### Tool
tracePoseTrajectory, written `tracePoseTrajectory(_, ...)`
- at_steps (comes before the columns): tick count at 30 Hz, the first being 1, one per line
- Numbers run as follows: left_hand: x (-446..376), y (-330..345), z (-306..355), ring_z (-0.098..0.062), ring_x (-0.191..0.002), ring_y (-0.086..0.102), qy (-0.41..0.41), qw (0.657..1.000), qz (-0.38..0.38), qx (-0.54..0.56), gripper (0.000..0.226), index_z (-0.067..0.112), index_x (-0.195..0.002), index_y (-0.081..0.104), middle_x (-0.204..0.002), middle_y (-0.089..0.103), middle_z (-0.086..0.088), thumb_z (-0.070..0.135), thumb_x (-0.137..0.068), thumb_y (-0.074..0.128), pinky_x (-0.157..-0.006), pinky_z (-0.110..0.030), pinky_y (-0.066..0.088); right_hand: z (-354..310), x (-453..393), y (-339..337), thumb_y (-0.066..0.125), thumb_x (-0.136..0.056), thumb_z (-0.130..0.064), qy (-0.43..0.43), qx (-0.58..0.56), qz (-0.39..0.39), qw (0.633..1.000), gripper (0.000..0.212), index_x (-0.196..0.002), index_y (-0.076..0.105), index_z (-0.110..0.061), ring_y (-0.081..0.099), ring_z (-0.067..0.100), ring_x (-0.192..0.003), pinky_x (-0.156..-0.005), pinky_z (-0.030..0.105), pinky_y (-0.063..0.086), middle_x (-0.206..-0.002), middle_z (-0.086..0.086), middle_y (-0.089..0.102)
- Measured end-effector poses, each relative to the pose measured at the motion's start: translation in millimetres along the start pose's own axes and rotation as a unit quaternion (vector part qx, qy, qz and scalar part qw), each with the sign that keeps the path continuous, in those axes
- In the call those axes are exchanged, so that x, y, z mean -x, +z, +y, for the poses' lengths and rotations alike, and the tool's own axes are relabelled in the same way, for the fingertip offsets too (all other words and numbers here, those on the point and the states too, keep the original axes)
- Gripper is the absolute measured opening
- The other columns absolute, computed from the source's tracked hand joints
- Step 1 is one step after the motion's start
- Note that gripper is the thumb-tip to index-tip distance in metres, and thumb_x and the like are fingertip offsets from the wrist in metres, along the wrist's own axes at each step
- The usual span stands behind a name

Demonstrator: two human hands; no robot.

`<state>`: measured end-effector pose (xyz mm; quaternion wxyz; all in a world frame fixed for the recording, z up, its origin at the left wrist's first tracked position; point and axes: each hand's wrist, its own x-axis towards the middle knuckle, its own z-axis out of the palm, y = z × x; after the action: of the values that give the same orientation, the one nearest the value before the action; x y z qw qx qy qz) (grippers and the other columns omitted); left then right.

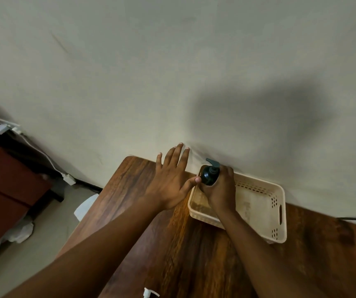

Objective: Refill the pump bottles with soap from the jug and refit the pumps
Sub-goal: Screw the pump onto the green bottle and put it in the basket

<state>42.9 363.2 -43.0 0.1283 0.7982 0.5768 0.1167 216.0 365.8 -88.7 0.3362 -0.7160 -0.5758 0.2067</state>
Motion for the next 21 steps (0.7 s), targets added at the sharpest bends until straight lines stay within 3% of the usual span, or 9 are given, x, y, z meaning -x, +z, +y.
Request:
tracePoseTrajectory(4,2.6,-4.3,4.4,-0.019,-0.159,-0.016,-0.003,1.000,0.005,0.008,0.099,0.024,-0.165,-0.006,-0.173,-0.015,-0.001,0.084,-0.087,0.002,-0.126,-0.059,-0.006,-1.6,-2.9,-3.3,0.090,-0.071,-0.031,-0.009,0.007,-0.023,1.000,0.080,-0.136,0.049,-0.010,0.051,0.026,-0.130,-0.097,0.023,0.041,-0.141,0.009,0.048)
tracePoseTrajectory(8,8.7,-16.3,12.9,-0.020,-0.159,-0.014,-0.005,1.000,0.013,0.010,0.103,0.024,-0.165,-0.006,-0.173,-0.013,-0.001,0.087,-0.083,-0.004,-0.126,-0.060,-0.005,-5.2,-2.9,-16.2,0.089,-0.069,-0.045,0.007,0.017,-0.060,0.998,0.091,-0.142,0.044,-0.014,0.049,0.026,-0.132,-0.101,0.035,0.049,-0.146,0.007,0.046)
tracePoseTrajectory(12,17.6,-35.0,28.1,-0.019,-0.159,-0.012,-0.001,1.000,0.030,0.009,0.099,0.024,-0.165,-0.005,-0.173,-0.012,-0.001,0.084,-0.087,0.005,-0.126,-0.060,-0.004,-14.4,-0.5,-44.8,0.087,-0.068,-0.054,0.007,0.029,-0.075,0.997,0.101,-0.148,0.037,-0.016,0.045,0.027,-0.137,-0.104,0.040,0.050,-0.152,0.006,0.040)
tracePoseTrajectory(21,74.0,-87.7,77.1,-0.021,-0.160,-0.009,-0.009,0.999,0.042,-0.010,0.096,0.023,-0.165,-0.002,-0.174,-0.010,-0.001,0.080,-0.089,0.009,-0.127,-0.058,0.000,-49.3,51.4,-119.4,0.082,-0.071,-0.061,-0.072,0.037,-0.105,0.991,0.105,-0.153,0.029,-0.021,0.038,0.025,-0.142,-0.107,0.039,0.046,-0.159,0.003,0.029)
